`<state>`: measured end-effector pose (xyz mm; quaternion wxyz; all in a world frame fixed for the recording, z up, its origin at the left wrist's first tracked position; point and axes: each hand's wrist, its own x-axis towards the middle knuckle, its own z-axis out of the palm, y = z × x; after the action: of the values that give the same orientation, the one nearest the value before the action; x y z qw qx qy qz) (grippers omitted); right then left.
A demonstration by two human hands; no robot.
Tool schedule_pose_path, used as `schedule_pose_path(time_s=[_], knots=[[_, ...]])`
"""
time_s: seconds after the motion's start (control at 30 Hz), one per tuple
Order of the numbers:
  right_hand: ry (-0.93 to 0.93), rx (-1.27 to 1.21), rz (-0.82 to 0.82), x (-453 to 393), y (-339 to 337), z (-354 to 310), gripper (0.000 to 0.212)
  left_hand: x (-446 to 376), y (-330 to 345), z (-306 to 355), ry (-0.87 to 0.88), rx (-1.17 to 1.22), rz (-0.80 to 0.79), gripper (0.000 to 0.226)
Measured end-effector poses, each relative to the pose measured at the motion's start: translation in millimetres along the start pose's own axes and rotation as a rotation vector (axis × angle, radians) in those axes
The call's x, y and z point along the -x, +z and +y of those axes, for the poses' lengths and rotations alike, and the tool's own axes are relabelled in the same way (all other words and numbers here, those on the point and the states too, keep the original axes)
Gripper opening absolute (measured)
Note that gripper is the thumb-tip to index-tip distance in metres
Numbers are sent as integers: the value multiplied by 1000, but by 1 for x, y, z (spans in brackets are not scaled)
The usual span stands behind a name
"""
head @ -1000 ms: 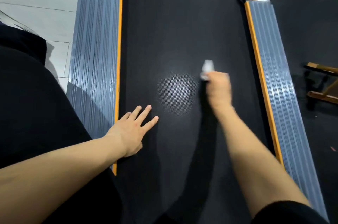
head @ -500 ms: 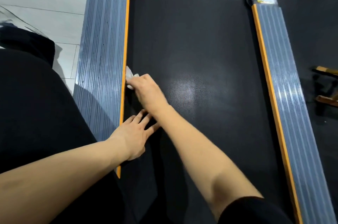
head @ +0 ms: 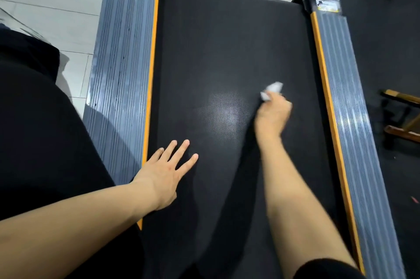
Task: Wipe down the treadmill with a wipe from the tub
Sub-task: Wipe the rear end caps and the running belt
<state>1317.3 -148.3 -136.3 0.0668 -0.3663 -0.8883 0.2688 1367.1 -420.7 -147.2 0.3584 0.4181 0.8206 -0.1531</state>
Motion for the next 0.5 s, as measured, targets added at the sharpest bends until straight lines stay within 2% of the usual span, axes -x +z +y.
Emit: schedule_pose_path(time_s=[0.13, 0.2, 0.27, 0.3, 0.33, 0.4, 0.43, 0.47, 0.5], knots=[[-547, 24, -323, 66, 89, -65, 24, 0, -3, -3, 14, 9, 4, 89], [-848, 75, -357, 90, 106, -73, 24, 0, -5, -6, 24, 21, -10, 85], [-1009, 50, -320, 72, 101, -45, 23, 0, -6, -6, 29, 30, -6, 88], [-981, 72, -270, 51, 90, -21, 19, 1, -6, -6, 34, 24, 3, 89], [-841, 72, -217, 29, 68, 4, 15, 1, -6, -6, 39, 21, 9, 89], [-496, 234, 9, -19, 18, 67, 11, 3, -6, -6, 41, 33, 10, 89], [-302, 280, 24, -35, -10, 98, 10, 3, -6, -5, 42, 35, 13, 89], [-110, 265, 40, -44, -33, 119, 19, 3, -6, -3, 43, 31, 19, 89], [-16, 290, 107, -52, -46, 139, 29, 4, -8, -1, 44, 18, 23, 89]])
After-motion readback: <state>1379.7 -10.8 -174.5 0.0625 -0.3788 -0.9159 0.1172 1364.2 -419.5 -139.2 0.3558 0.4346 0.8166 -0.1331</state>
